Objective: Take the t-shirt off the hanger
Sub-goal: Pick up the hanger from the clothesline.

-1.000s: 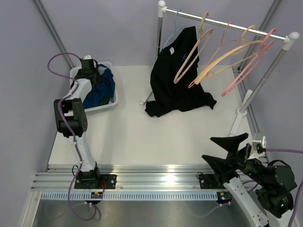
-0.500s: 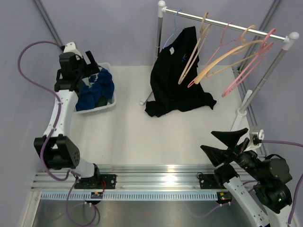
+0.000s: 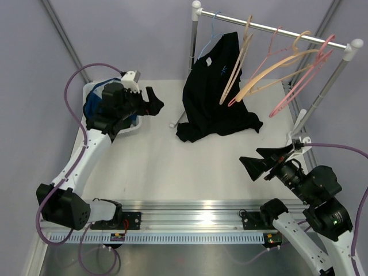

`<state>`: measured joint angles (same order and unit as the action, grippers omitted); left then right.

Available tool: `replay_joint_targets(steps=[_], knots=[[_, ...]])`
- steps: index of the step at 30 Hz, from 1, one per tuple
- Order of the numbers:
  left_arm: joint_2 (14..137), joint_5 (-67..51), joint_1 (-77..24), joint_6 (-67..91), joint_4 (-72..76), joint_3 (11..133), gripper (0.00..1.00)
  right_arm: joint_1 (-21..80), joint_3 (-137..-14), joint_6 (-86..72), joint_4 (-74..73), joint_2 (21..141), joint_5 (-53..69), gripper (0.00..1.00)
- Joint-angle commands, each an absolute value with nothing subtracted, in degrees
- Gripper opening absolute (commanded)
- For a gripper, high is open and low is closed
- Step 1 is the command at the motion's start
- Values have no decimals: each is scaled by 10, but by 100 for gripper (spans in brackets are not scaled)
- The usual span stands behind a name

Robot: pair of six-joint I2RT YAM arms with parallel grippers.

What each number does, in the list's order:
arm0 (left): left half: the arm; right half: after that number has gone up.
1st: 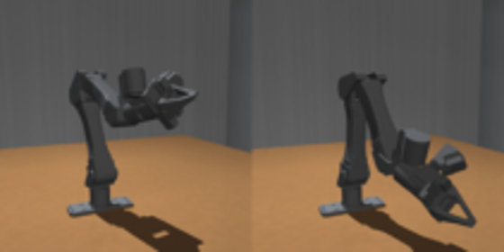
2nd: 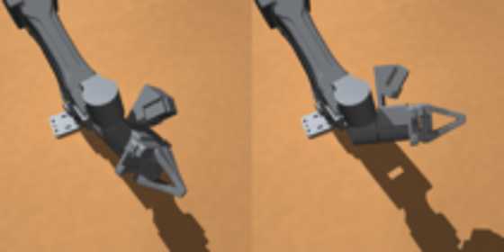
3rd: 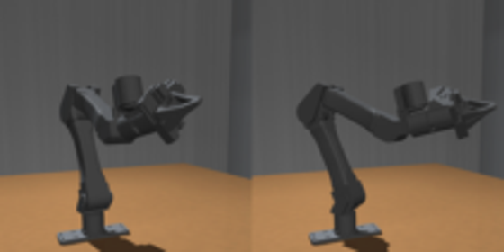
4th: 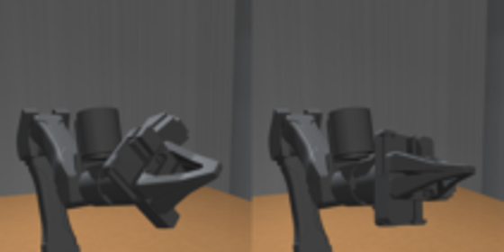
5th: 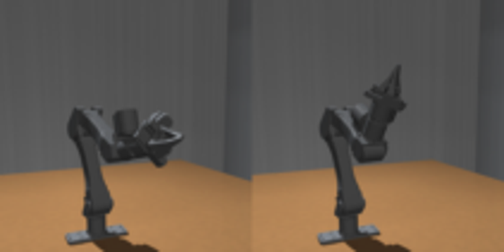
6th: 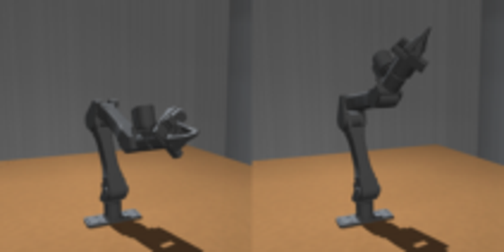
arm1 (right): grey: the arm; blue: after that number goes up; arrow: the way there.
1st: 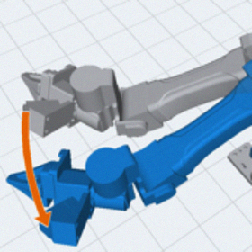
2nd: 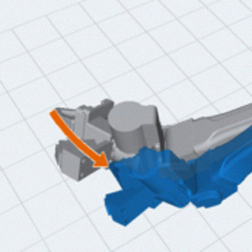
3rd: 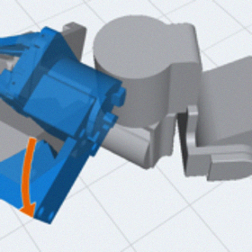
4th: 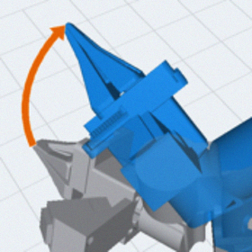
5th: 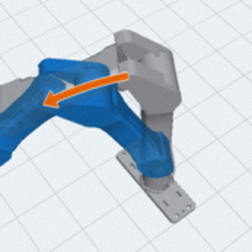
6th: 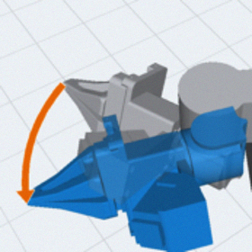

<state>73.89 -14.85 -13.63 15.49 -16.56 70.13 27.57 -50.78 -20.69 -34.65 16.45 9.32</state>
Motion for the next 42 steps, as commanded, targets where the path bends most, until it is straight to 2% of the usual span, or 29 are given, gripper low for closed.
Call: replay_joint_targets(steps=[1,13,27,32,36,37,42], knots=[[729,-209,-157,164,-114,745,94,273,-549,-208,-371,170,91,99],[793,-226,-257,91,-98,907,89,273,-541,-191,-384,98,112,99],[958,-171,-286,60,-105,1034,77,273,-505,-184,-358,60,136,100],[1002,-173,-291,31,-96,1065,66,273,-502,-182,-354,56,139,100],[1013,-162,-297,9,-86,1067,63,273,-495,-182,-348,56,145,100],[1016,-156,-298,5,-87,1070,58,273,-495,-182,-347,57,147,99],[1034,-156,-299,4,-86,1075,43,273,-497,-180,-349,64,150,100]])
